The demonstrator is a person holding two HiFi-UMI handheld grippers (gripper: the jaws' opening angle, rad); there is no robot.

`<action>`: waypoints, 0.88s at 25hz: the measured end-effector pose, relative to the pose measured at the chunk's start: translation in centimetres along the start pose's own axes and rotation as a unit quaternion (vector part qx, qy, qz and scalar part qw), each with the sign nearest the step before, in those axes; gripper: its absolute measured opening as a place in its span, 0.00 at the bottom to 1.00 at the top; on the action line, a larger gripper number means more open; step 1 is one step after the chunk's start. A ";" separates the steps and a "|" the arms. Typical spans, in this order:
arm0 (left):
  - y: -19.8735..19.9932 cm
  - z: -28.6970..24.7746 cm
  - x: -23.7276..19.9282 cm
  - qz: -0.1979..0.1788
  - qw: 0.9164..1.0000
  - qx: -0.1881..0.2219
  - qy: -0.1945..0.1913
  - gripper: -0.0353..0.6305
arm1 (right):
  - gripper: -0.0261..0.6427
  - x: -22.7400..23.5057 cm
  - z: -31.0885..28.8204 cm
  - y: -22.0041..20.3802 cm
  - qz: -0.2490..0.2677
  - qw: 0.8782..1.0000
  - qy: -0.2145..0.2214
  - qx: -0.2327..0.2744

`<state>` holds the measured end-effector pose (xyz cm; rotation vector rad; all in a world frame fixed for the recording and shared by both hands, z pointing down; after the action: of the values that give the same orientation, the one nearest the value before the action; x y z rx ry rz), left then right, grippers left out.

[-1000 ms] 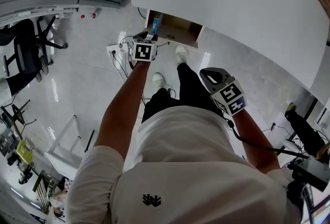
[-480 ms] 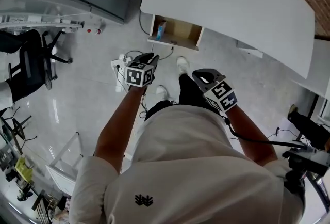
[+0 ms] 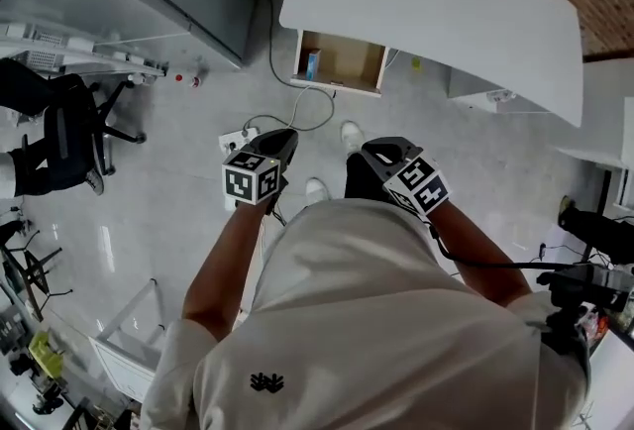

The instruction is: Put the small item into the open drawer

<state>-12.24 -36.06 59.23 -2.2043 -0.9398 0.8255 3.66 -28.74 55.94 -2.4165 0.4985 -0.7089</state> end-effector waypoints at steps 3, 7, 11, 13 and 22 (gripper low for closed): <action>-0.8 2.8 2.1 -0.014 1.000 0.012 -0.011 0.11 | 0.08 -2.8 0.4 -1.0 0.016 1.000 -0.003 0.007; -2.3 6.0 4.7 -0.020 0.999 0.025 -0.030 0.11 | 0.08 -6.6 0.6 -2.4 0.022 1.000 -0.001 0.011; -3.8 9.3 6.9 -0.024 0.998 0.035 -0.038 0.11 | 0.08 -10.0 1.1 -3.9 0.027 1.000 0.001 0.010; -4.6 10.7 7.8 -0.025 0.998 0.040 -0.039 0.11 | 0.08 -11.5 1.6 -4.5 0.029 1.000 0.001 0.010; -6.9 15.1 10.4 -0.037 0.998 0.040 -0.042 0.11 | 0.08 -16.2 3.2 -5.7 0.040 0.999 -0.001 0.019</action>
<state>-20.18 -19.93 51.54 -2.0675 -1.0041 0.9116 -6.24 -15.10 51.15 -2.3487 0.5727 -0.6748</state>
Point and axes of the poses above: the fingertips, and each gripper's own axes: z backward along the fingers, x to its right, y out of its top, the point moved 3 cm from there along z, backward along the fingers, and after that the axes turned 12 degrees about -z, right-handed, at the moved point
